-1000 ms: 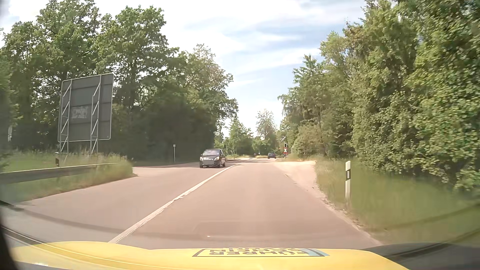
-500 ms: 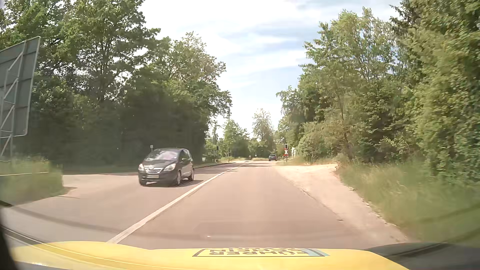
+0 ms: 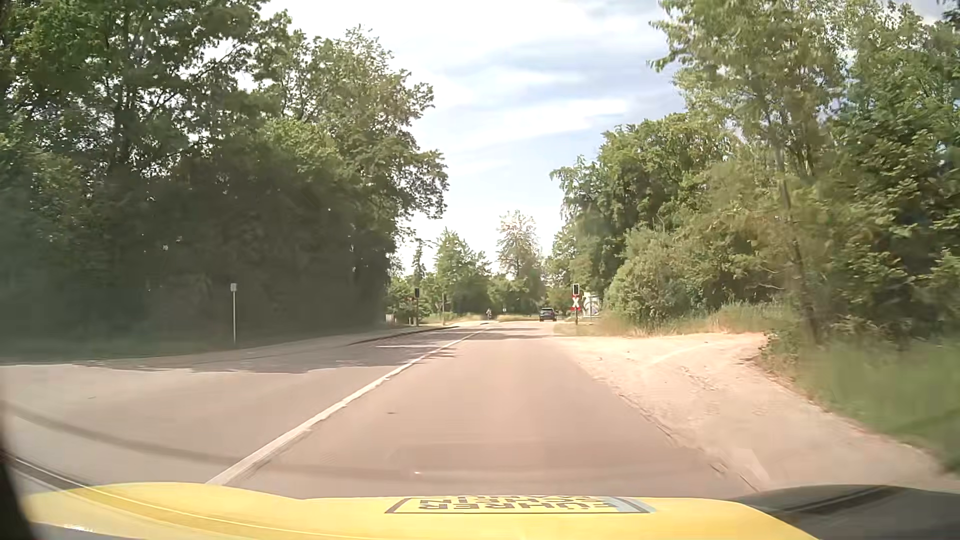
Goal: Follow the waypoints while adhering to traffic rules and regulations
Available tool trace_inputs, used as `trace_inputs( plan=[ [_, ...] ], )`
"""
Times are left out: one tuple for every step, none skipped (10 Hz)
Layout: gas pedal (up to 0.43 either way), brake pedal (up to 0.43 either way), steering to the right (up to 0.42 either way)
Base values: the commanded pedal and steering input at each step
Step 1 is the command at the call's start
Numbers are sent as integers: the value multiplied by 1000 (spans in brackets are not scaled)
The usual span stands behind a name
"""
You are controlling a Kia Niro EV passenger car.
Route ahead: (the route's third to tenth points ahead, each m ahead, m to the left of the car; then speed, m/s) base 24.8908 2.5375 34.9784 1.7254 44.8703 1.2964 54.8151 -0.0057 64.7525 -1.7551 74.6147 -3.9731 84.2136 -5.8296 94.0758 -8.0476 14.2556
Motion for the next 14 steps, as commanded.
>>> trace_inputs(
  plan=[
    [0,110,9],
    [0,122,9],
    [0,128,9],
    [0,134,9],
    [0,116,9],
    [0,49,9],
    [0,0,9],
    [0,0,10],
    [0,0,10],
    [0,0,10],
    [0,0,10],
    [0,0,12],
    [0,0,12],
    [0,0,13]
  ],
)
